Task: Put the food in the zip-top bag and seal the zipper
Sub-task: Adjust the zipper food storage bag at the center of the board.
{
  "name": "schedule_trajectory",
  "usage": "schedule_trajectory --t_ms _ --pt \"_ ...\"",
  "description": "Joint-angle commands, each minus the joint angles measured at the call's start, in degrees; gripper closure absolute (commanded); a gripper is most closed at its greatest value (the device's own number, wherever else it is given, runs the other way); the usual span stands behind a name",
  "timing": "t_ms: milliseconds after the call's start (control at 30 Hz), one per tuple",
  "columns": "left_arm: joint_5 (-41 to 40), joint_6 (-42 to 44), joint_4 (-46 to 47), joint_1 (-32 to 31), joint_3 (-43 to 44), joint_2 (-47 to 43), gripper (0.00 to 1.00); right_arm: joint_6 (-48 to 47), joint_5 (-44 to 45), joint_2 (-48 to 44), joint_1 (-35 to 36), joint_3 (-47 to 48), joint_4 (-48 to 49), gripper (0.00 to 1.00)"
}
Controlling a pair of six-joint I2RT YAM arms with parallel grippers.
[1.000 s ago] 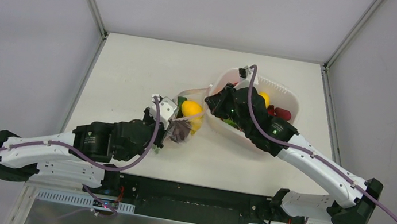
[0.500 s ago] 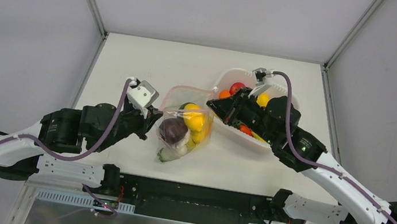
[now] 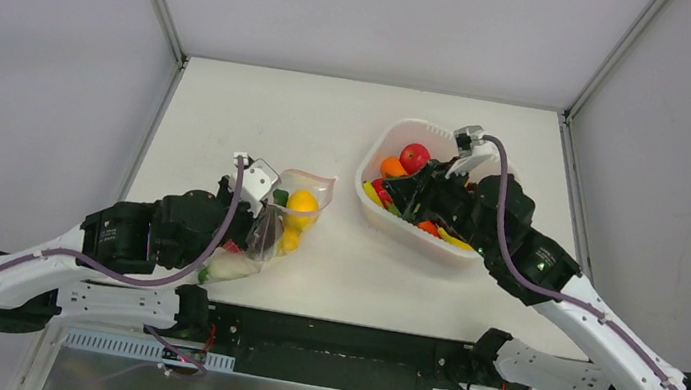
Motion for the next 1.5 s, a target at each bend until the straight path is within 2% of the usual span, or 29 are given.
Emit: schedule_trajectory --t_ms 0,33,167,267,400,533,867,1000,1233,1333,1467 --pt "6.00 1.87 3.24 2.17 2.62 -0.32 1.00 -9.34 -2.32 -2.41 -7.26 -2.99 1.91 0.56" --pt "6.58 2.16 2.38 2.36 3.33 0.26 1.00 -9.92 -5.07 -2.30 -10.46 -4.32 2.59 0.55" --pt "12.45 3.76 -1.30 2.52 7.26 2.88 1.00 -9.20 -26.84 -0.38 -25.32 -8.63 6.20 0.45" --pt "18.40 5.42 -4.21 2.61 10.15 4.89 1.00 -11.41 -42.37 -0.32 -30.88 -12.05 10.72 0.37" --pt "25.80 8.60 -4.94 2.58 13.43 6.28 1.00 -14.22 -49.96 -3.05 -31.47 -15.48 17.28 0.33" --pt "30.52 12.45 -2.82 2.62 14.00 5.54 1.00 -22.20 -63.38 -5.87 -31.52 -21.76 24.22 0.26" --pt "33.99 15.83 -2.82 4.70 15.54 6.49 1.00 -37.98 -83.35 -6.35 -31.40 -26.88 23.78 0.21" --pt "34.81 15.59 -2.33 5.00 15.26 6.83 1.00 -39.87 -83.64 -5.59 -30.29 -27.25 23.82 0.21" --pt "35.86 15.78 -1.91 5.07 15.29 7.53 1.00 -39.72 -75.36 -1.51 -24.45 -27.02 31.08 0.24" --pt "37.32 15.82 -1.96 5.12 15.18 7.55 1.00 -38.31 -72.43 0.35 -24.34 -27.13 35.50 0.25" --pt "37.57 15.56 -1.96 5.13 15.04 7.11 1.00 -38.94 -70.75 1.22 -24.50 -26.83 35.92 0.27"
